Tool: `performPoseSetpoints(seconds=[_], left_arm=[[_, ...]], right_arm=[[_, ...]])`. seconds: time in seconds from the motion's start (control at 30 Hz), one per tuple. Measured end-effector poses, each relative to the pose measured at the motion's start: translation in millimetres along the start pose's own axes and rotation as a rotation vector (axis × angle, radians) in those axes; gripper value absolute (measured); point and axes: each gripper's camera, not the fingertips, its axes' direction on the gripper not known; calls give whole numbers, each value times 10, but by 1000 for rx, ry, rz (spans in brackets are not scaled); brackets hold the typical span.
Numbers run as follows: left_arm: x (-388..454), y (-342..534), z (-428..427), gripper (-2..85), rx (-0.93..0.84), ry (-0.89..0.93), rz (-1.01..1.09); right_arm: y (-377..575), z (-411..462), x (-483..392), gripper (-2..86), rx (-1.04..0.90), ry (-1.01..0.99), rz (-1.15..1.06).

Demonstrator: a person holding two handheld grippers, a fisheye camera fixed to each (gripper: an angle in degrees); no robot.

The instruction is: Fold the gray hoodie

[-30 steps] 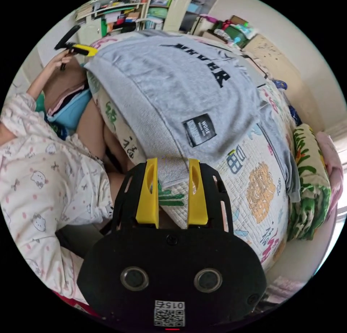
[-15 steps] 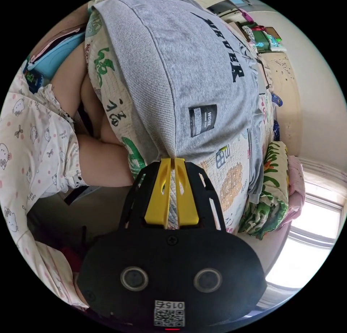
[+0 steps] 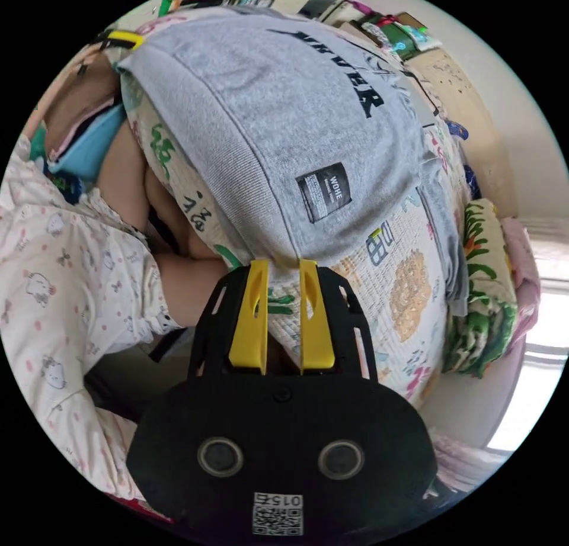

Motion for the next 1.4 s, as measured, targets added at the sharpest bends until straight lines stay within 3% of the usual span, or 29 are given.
performPoseSetpoints(seconds=[0.17, 0.37, 0.53, 0.67, 0.87, 1.2, 1.4], left_arm=[[-337, 80, -243, 82, 167, 80, -84], [-423, 6, 283, 115, 75, 75, -65], [-514, 186, 564, 95, 66, 77, -26], [-627, 414, 688, 30, 77, 88, 8], [-803, 740, 930, 10, 66, 46, 30], [-1028, 1249, 1455, 24, 52, 28, 68], [-1190, 1773, 1500, 79, 106, -34, 71]], right_arm=[[109, -600, 495, 100, 199, -39, 286], [-474, -496, 847, 114, 249, -30, 505], [-1020, -365, 842, 112, 206, -133, 488], [-1346, -633, 644, 49, 182, -32, 427], [-1751, -982, 483, 9, 121, 65, 349], [-2411, -1643, 572, 6, 101, 65, 357], [-2677, -2208, 821, 20, 140, 33, 418]])
